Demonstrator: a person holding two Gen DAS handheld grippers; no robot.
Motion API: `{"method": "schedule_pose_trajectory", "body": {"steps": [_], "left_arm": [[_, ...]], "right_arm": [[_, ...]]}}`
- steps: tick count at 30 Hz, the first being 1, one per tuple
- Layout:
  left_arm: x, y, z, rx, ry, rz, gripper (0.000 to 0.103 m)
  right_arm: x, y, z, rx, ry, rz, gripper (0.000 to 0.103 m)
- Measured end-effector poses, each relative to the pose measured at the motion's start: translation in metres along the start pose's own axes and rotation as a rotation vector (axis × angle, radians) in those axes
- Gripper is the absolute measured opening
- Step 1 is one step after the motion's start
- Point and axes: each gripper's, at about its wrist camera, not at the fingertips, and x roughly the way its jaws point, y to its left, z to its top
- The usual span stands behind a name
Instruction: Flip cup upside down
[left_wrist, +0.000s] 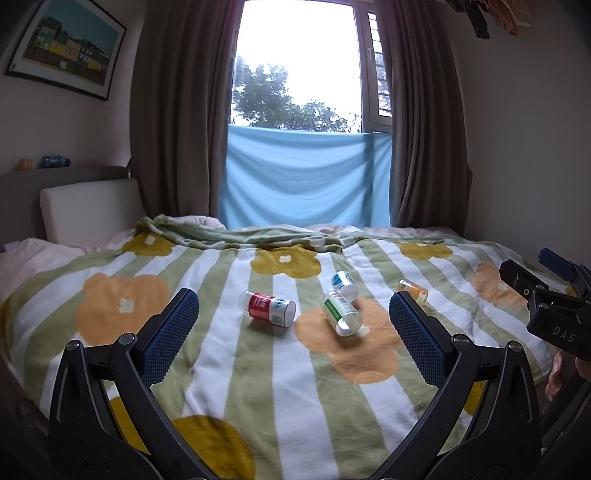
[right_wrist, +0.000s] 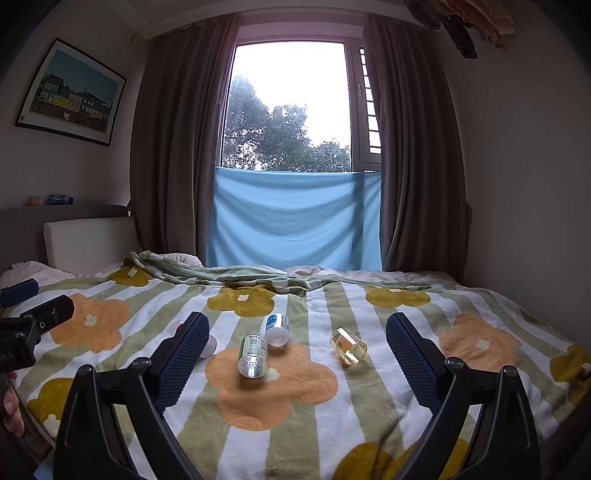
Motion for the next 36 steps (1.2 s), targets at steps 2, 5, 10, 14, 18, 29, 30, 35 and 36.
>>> {"method": "schedule_pose_trajectory", "body": {"steps": [2,5,10,14,18,29,30,35,36], "left_arm": [[0.000,-0.001,0.000,-0.005,0.001,-0.003,0.103],[0.002,0.001,0.000,-0.017,0.007,-0.001,0.103],[0.010,0.012,-0.002,-0.048,0.036,0.013,0.103],[0.019,0.030,-0.007,-0.071,0.061,0.037,0.103],[0.026,0.056,-0.012,-0.106,0.089,0.059,0.103],[0.073,0.117,-0.034,-0.135,0.219,0.092,0.103],[0.077,0.120,-0.037,-0.138,0.229,0.097,0.103],[0.095,0.139,-0.052,-0.153,0.280,0.105,0.103],[0.098,0.143,-0.056,-0.153,0.287,0.109,0.103]], "right_arm": [[0.000,0.001,0.000,0.000,0.001,0.001,0.096],[0.000,0.000,0.000,-0.002,0.003,0.001,0.096],[0.012,0.012,-0.003,-0.014,0.034,0.031,0.096],[0.040,0.029,0.000,-0.050,0.089,0.111,0.096],[0.086,0.049,0.009,-0.075,0.165,0.233,0.096],[0.240,0.140,0.021,-0.281,0.401,0.461,0.096],[0.256,0.151,0.018,-0.297,0.430,0.495,0.096],[0.325,0.198,-0.010,-0.381,0.562,0.543,0.096],[0.339,0.205,-0.017,-0.386,0.593,0.547,0.096]]}}
